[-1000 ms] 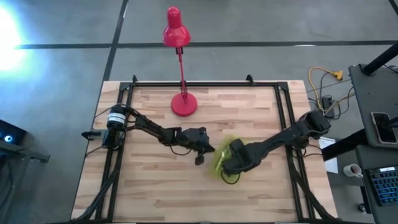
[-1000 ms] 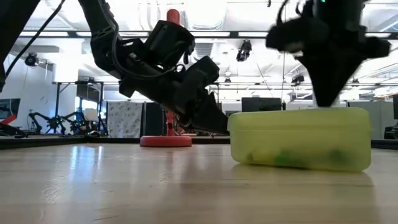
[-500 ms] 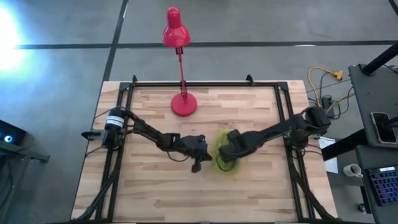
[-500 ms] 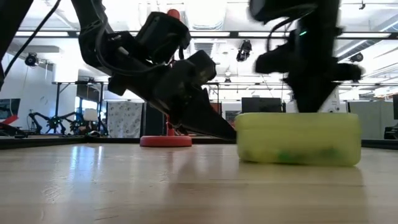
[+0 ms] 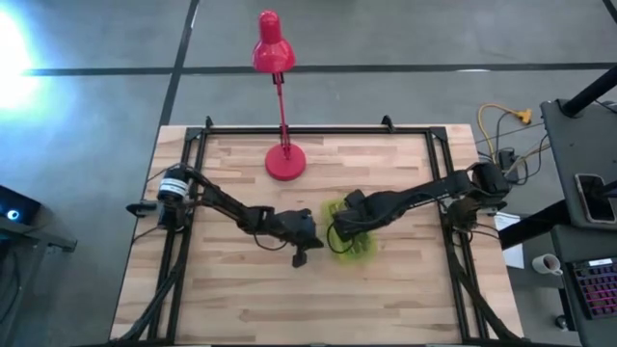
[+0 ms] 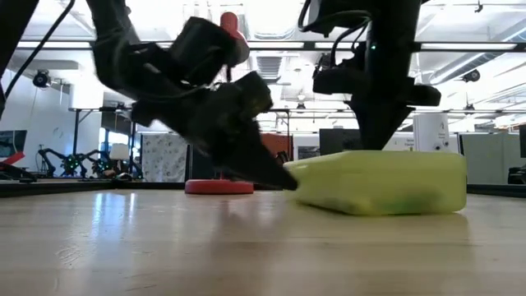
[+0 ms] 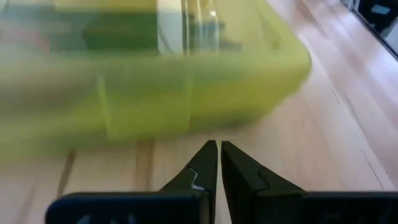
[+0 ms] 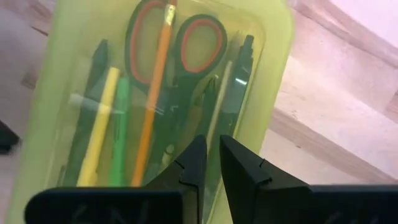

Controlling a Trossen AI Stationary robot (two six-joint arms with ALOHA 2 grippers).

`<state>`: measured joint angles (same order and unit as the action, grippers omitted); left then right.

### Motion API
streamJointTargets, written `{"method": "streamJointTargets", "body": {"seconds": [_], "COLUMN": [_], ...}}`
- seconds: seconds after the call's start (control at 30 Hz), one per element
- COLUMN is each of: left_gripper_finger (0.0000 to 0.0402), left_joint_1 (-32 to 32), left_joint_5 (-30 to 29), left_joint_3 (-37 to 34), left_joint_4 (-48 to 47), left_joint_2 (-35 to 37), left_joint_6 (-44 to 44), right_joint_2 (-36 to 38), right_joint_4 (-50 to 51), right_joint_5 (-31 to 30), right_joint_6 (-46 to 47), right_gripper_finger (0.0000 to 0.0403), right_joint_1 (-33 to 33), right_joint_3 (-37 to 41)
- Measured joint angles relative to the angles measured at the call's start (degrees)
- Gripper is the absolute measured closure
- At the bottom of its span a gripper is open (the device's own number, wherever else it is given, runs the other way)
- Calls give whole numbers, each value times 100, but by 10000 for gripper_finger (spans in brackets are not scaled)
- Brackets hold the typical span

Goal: Pick & place school supplies into a supply box
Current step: Close the yellow supply box

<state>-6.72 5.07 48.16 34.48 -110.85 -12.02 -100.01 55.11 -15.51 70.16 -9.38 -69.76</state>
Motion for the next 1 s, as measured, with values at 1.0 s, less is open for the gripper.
{"method": "streamJointTargets", "body": {"seconds": [1.0], "left_gripper_finger": [396], "left_joint_1": [188], "left_joint_5": [-820], "left_joint_3": [-604], "left_joint_4": [690], "left_joint_2": [240], "left_joint_6": [-676], "right_joint_2": [-164], "right_joint_4": [-1846], "right_joint_5": [612], "right_joint_6": [27], "right_gripper_finger": [365], "right_joint_1": [-3], "right_joint_3": [453]}}
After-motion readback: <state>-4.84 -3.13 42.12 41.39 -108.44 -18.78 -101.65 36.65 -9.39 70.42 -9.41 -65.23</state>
